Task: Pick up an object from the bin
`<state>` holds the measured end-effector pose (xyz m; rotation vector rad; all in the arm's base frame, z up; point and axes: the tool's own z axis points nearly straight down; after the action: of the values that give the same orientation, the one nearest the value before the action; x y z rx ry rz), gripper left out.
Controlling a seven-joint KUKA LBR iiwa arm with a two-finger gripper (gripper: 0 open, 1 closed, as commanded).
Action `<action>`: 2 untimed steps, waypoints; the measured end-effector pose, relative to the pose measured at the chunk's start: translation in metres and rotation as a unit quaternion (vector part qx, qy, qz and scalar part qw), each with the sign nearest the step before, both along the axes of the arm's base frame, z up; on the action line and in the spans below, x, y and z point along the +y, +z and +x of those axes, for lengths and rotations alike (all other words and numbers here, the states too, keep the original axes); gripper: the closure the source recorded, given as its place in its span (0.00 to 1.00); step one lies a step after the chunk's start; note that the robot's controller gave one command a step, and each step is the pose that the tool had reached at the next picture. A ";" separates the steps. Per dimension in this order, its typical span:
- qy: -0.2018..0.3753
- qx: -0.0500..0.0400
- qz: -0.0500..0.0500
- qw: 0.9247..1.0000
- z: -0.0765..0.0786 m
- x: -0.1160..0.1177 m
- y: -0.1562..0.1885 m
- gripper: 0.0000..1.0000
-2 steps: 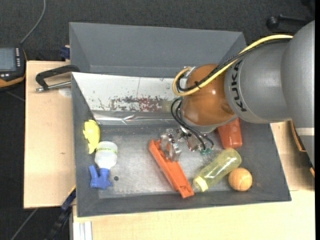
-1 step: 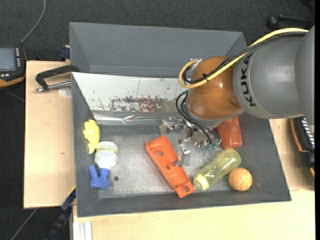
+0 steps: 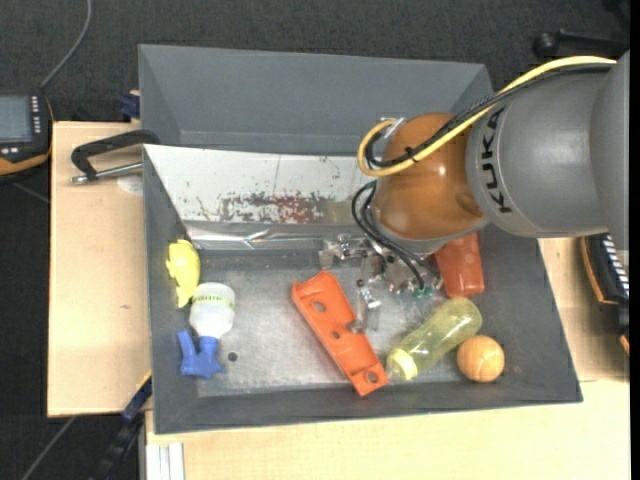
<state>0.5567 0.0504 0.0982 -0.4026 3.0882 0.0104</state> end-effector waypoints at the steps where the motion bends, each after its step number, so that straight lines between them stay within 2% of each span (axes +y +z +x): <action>1: 0.089 -0.004 -0.003 0.996 0.007 0.009 -0.012 0.00; 2: 0.175 -0.002 -0.004 0.984 0.006 0.013 -0.021 0.00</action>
Offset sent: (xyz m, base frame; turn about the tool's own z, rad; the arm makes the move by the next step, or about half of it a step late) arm -0.0009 0.0018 -0.0282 0.1009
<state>0.5624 0.0631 0.0769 -0.9379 2.9674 0.0054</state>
